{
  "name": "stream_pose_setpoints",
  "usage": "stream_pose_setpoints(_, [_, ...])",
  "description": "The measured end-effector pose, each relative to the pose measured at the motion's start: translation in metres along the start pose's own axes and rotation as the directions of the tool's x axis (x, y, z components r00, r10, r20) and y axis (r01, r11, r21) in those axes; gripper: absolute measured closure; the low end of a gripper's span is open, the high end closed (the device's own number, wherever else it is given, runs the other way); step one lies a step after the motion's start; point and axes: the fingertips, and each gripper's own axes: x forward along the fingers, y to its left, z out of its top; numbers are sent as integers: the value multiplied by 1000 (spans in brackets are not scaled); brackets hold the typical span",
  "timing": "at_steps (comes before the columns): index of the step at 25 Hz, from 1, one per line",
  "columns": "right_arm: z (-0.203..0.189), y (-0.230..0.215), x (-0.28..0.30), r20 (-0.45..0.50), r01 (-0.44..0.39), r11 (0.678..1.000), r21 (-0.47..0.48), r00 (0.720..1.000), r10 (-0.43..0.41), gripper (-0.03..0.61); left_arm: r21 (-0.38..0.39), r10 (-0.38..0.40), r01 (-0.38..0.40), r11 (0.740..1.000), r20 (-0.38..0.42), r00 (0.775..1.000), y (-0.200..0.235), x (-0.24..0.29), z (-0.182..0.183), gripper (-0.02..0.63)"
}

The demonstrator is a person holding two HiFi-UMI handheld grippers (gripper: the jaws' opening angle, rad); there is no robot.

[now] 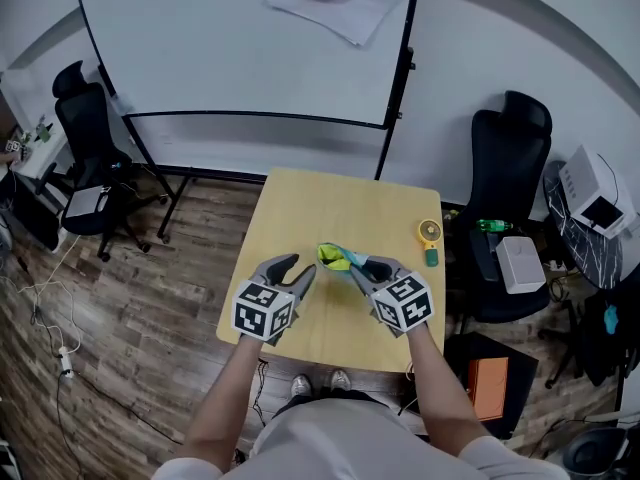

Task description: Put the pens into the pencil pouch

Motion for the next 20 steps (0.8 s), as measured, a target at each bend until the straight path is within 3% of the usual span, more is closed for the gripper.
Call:
stream_pose_setpoints(8, [3, -38, -20, 11, 103, 994, 28, 995, -103, 520, -40, 97, -95, 995, 64, 993, 23, -7, -1, 584])
stream_pose_setpoints(13, [-7, -57, -32, -5, 169, 984, 53, 986, -169, 520, -53, 79, -76, 996, 75, 994, 18, -1, 0, 594])
stream_pose_setpoints(20, [-28, -39, -23, -36, 133, 989, 70, 991, -130, 520, -57, 51, -48, 997, 49, 998, 6, 11, -8, 594])
